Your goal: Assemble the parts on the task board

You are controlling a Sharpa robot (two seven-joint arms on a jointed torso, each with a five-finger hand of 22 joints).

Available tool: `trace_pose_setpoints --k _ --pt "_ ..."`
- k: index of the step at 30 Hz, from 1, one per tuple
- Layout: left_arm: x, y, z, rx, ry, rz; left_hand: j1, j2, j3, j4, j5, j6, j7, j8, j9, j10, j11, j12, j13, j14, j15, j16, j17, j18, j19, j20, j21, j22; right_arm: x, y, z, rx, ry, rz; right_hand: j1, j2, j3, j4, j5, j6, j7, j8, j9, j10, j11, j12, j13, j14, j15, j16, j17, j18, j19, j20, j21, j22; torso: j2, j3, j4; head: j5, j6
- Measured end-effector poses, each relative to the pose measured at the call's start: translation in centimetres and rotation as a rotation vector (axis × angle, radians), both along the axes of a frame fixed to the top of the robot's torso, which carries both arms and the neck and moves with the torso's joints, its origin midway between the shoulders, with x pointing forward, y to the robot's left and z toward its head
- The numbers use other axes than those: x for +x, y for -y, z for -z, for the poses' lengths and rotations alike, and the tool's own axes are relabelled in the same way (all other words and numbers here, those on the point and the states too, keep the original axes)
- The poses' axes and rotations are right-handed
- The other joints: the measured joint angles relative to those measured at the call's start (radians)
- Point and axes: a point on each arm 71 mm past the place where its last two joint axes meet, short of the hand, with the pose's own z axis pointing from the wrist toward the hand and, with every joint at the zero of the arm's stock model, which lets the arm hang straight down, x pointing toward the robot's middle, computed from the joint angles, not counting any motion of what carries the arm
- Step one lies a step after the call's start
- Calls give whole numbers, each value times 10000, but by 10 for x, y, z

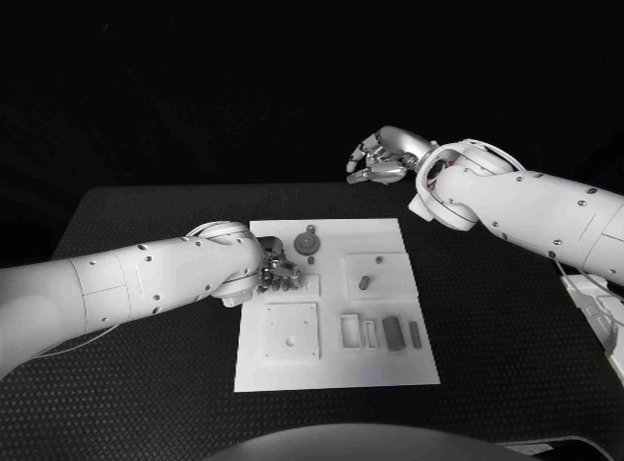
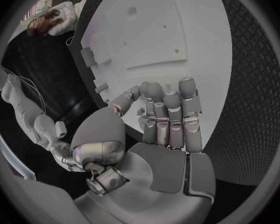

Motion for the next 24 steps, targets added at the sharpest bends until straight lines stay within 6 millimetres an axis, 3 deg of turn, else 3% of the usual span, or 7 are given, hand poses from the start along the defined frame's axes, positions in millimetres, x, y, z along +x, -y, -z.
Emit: trace_pose_setpoints --k 2,5,8,10,12,18,24 --pt "0 0 0 -5 -3 3 25 25 37 36 -403 -8 7 0 -42 0 0 0 -23 -3 3 0 -30 0 0 0 0 0 0 0 0 0 -1 0 0 0 0 0 0 0 0 0 0 0 0 0 0 0 0 0 -3 0 0 0 0 0 0 0 -2 -1 2" --pt "0 0 0 -3 -6 -7 -51 43 -346 117 -690 -91 16 0 -64 0 0 0 -30 -52 51 0 -43 27 -41 -40 0 0 0 0 0 0 -2 2 0 0 0 0 0 0 0 0 0 1 0 0 0 0 1 0 -3 1 0 0 0 -1 0 0 -2 -1 3" --pt "0 -2 1 20 -19 -32 -493 -399 -683 351 -1373 -158 22 52 -113 -77 -1 0 -48 -97 6 0 -69 190 -76 -76 -79 -1 0 0 0 -1 -3 6 0 0 0 0 0 -32 32 0 2 2 0 0 0 -1 2 0 -3 1 0 0 0 -1 0 0 -2 0 -4" --pt "0 -2 1 31 -28 -41 -666 -716 -723 571 -1905 -164 17 53 -141 -74 -3 0 -60 -110 -7 0 -89 195 -77 -76 -128 -1 0 1 0 -2 -3 8 0 0 0 0 0 -32 32 0 10 1 1 0 0 -1 2 0 -16 1 0 0 0 -1 0 0 -3 0 -6" --pt "0 -2 2 37 -31 -45 -764 -971 -728 754 -2147 -199 52 53 -159 -94 17 0 -60 -142 26 0 -90 195 -77 -76 -134 -1 0 1 0 -2 -3 10 0 0 0 0 0 -32 32 0 10 -3 6 0 0 -1 3 0 -16 1 0 0 0 -1 0 0 -4 0 -12" --pt "0 -3 2 46 -29 -63 -1071 -1441 -858 1053 -2256 -262 47 100 -163 -145 -2 0 -60 -183 -7 0 -90 195 -102 -50 -172 -2 0 1 0 -2 -4 14 0 0 0 0 0 -32 32 0 10 -32 37 0 0 -8 11 0 -27 1 -1 1 0 -1 0 0 -4 -5 -16" --pt "0 -6 2 47 -25 -118 -1281 -1529 -1372 875 -2256 -326 39 168 -152 -217 -3 0 -60 -257 -5 78 -90 190 -166 -93 -231 -2 0 2 0 -5 -7 27 0 0 0 0 0 -32 32 0 9 -31 39 0 0 -7 14 0 -27 1 -2 2 0 -2 -1 0 -3 -6 -12"
